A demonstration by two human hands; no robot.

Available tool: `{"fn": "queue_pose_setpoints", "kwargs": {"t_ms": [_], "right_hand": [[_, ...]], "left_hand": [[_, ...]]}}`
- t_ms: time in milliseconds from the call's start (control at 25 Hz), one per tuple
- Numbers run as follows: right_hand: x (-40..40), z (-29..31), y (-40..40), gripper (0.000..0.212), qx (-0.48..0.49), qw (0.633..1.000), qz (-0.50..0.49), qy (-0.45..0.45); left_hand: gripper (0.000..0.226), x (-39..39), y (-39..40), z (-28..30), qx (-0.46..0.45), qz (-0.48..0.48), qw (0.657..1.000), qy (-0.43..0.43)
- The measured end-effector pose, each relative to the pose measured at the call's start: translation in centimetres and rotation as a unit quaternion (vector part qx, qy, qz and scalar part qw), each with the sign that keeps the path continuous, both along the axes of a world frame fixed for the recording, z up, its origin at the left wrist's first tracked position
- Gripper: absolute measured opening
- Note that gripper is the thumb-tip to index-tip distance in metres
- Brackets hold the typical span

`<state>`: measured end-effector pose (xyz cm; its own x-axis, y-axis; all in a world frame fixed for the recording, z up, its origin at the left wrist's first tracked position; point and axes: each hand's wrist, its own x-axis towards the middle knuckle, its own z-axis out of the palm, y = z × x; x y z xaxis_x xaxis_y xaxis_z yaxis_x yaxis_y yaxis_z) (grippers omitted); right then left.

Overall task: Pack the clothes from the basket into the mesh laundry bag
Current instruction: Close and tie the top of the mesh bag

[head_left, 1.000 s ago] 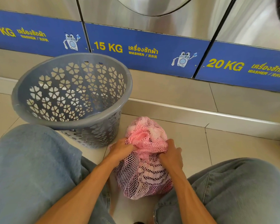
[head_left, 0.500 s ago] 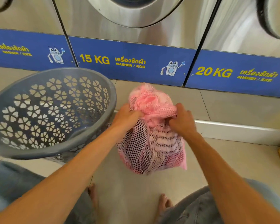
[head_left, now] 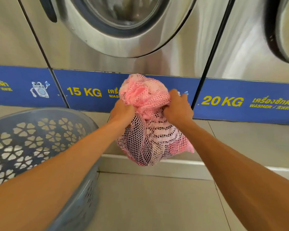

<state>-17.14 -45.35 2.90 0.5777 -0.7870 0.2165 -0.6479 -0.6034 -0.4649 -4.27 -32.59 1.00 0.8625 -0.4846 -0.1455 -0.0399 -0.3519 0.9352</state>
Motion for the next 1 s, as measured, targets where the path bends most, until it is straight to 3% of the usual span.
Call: {"fn": "queue_pose_setpoints", "kwargs": {"t_ms": [120,240,440,600,800,1000], "right_hand": [[2.3,-2.6,-1.8,0.042,0.054,0.998,0.037,-0.004],[2.4,-6.9,-1.9,0.058,0.098,0.983,0.137,0.076],[2.4,-11.6,-0.1,0.115,0.046,0.973,0.147,0.172],[3.6,-12.8,0.1,0.106,-0.017,0.98,0.111,0.166],[2.5,-12.0,1.2,0.097,-0.017,0.976,0.096,0.192],[0.2,-8.2,3.9,0.083,0.014,0.977,0.094,0.191]], "left_hand": [[0.032,2.3,-2.0,-2.8,0.048,0.059,0.997,-0.007],[0.059,4.4,-3.0,-5.3,0.115,0.036,0.992,0.044],[0.071,9.4,-5.5,-8.7,0.197,-0.016,0.98,-0.007],[0.076,7.0,-3.9,-6.5,0.185,0.021,0.982,-0.007],[0.08,5.2,-1.7,-4.3,0.175,0.013,0.984,0.026],[0.076,2.0,2.1,-0.9,0.268,-0.066,0.958,-0.078]]}}
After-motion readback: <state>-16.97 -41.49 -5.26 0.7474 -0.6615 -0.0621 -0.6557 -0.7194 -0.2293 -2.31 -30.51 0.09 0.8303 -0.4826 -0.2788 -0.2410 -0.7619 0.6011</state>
